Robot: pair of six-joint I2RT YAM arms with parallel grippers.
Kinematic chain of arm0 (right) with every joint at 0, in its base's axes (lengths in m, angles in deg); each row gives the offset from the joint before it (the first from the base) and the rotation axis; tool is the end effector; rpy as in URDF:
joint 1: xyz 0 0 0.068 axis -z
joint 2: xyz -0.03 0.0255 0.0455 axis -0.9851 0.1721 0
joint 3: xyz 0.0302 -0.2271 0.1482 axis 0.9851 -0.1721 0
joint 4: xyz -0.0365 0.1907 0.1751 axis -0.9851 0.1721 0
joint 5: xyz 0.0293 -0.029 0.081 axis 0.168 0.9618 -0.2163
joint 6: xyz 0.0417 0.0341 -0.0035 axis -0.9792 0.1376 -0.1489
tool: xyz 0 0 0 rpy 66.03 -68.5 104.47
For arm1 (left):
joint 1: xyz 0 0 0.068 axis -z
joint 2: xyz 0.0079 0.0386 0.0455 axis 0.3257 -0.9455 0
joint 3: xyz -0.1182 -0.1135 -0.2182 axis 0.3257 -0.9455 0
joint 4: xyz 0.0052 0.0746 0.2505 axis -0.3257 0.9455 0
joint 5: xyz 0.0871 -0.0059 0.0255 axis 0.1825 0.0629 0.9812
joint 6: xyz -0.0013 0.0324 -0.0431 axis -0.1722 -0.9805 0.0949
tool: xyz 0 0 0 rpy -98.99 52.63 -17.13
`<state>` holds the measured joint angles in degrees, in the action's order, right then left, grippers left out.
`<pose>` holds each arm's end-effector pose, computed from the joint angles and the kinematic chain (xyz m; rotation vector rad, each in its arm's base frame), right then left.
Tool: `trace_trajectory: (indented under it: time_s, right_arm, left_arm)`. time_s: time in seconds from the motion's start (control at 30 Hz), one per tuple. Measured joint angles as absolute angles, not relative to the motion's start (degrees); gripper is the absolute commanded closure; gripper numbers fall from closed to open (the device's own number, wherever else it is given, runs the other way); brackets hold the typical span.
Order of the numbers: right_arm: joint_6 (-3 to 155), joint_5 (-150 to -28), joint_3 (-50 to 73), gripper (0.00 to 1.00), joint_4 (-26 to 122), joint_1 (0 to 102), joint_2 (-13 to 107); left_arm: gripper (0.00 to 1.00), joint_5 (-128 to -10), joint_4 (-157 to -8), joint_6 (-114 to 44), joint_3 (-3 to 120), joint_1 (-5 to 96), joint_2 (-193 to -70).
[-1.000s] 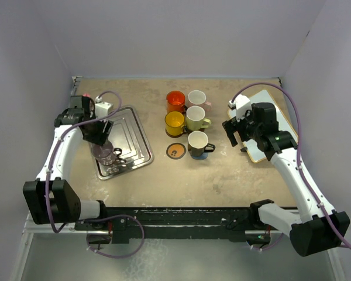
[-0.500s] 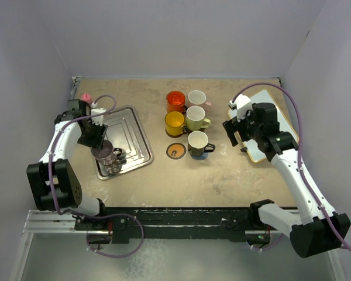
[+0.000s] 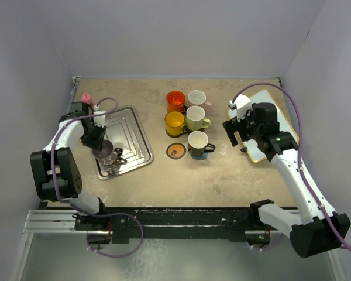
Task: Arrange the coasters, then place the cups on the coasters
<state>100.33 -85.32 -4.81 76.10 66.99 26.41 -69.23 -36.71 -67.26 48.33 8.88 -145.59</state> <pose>0.2246 0.0549 0.3445 -0.5929 2.0038 0.0283 0.2949 0.0473 0.2133 0.2866 2.7782 -0.0851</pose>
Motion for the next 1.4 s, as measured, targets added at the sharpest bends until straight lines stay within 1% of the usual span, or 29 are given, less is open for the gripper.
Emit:
trace_trajectory:
  time_s: [0.13,0.2,0.37,0.9,1.1,1.4]
  right_arm:
    - [100.4,-85.32,-4.81,0.05,76.1,66.99,26.43]
    - [100.4,-85.32,-4.81,0.05,76.1,66.99,26.43]
    - [100.42,-85.35,-4.81,0.05,76.1,66.99,26.43]
    - [100.44,-85.32,-4.81,0.05,76.1,66.99,26.48]
    - [100.44,-85.32,-4.81,0.05,76.1,66.99,26.5]
    - [100.46,-85.3,-4.81,0.05,76.1,66.99,26.54]
  left_arm:
    - [0.84,-69.26,-37.58,-67.3,47.7,8.86,-146.11]
    - [0.9,-69.37,-37.61,-67.28,47.61,8.86,-146.11]
    - [0.97,-70.04,-37.67,-67.26,47.61,8.88,-146.25]
    - [0.97,-71.68,-33.26,-66.82,50.62,9.64,-146.62]
    - [0.97,-70.94,-31.31,-66.74,54.3,13.89,-146.57]
    - [0.97,-69.47,-28.71,-66.84,59.91,23.09,-145.66]
